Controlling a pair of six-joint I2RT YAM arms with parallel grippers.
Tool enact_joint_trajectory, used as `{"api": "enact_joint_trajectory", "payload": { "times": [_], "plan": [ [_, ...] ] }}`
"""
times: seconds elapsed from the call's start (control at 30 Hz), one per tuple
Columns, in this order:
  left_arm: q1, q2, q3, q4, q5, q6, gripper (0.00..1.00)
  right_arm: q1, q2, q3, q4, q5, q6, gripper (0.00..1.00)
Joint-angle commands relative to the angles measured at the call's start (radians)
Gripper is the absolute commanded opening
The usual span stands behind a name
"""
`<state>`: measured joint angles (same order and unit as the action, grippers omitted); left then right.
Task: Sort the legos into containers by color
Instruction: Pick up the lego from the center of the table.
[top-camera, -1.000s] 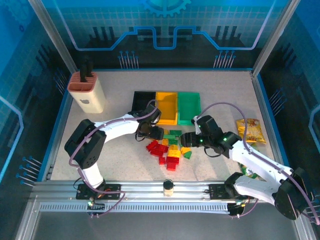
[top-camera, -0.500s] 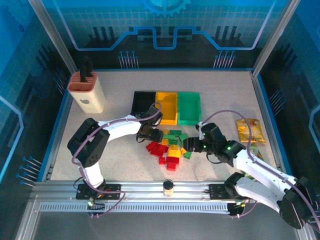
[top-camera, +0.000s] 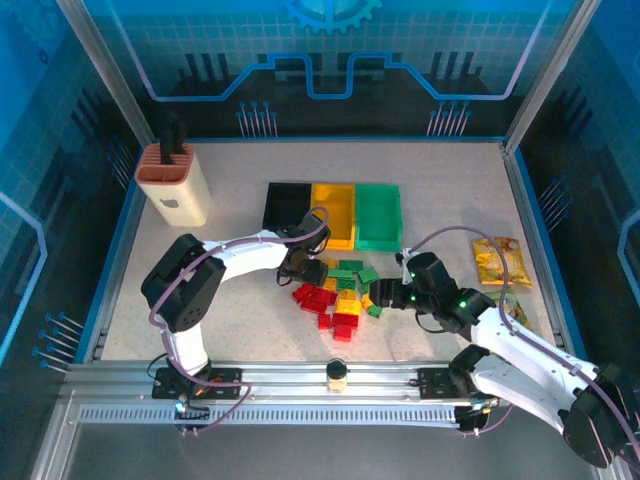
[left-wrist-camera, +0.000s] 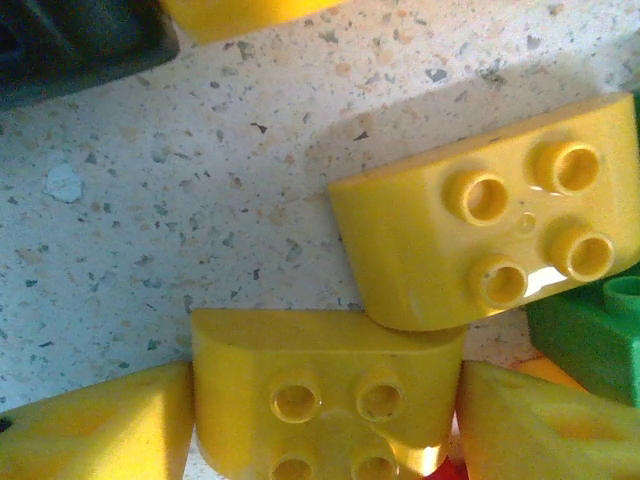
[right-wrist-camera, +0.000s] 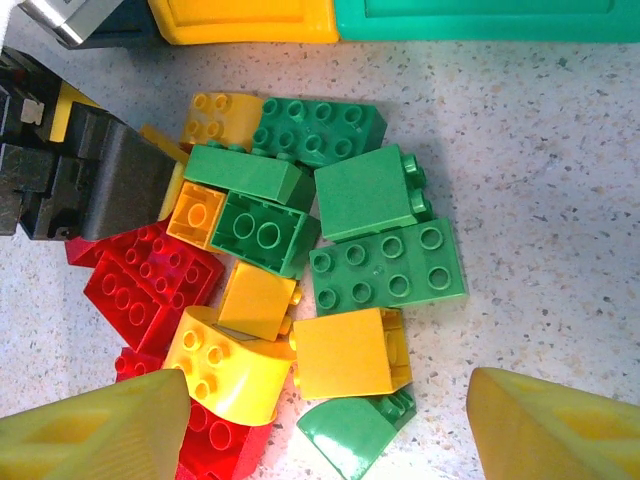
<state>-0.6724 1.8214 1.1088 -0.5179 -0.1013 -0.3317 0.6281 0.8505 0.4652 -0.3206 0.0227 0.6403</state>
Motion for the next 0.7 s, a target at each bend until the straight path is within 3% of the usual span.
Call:
{"api": "enact_joint_trajectory", "payload": {
  "times": [0.0, 0.67],
  "plan": [
    [-0.009, 0.053, 0.001, -0.007, -0.024, 0.022, 0.57, 0.005, -0.005, 0.016, 0.0, 0.023, 0.003, 0.74],
    [-0.013, -0.076, 0.083, -0.112, -0.094, 0.029, 0.54, 0.004, -0.044, 0.006, -0.008, 0.017, 0.008, 0.74]
  ]
}}
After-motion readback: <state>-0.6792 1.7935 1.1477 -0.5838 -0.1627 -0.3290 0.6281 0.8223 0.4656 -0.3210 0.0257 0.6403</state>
